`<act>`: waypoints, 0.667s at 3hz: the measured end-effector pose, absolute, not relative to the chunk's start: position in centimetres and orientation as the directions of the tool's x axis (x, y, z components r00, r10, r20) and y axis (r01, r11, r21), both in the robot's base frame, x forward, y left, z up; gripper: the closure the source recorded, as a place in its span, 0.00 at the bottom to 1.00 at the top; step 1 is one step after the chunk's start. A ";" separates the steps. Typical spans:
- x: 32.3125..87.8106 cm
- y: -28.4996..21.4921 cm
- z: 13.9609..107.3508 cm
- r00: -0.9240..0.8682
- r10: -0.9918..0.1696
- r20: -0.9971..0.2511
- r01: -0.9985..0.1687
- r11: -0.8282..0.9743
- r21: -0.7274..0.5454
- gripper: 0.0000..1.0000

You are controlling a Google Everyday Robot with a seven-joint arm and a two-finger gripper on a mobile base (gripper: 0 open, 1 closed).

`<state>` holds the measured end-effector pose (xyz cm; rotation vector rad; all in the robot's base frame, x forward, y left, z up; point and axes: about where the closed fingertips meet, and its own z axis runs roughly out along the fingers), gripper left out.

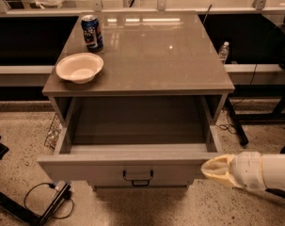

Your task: Close top drawer

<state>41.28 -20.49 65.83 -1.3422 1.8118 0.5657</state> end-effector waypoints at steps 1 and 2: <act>44.1 -19.9 66.2 -0.102 -0.598 -0.795 -0.946 0.307 -0.110 1.00; 47.0 -19.4 66.5 -0.090 -0.621 -0.779 -0.951 0.285 -0.118 1.00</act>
Offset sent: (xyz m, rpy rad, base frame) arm 0.0993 0.0158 0.0130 -0.0860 -0.0009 0.0731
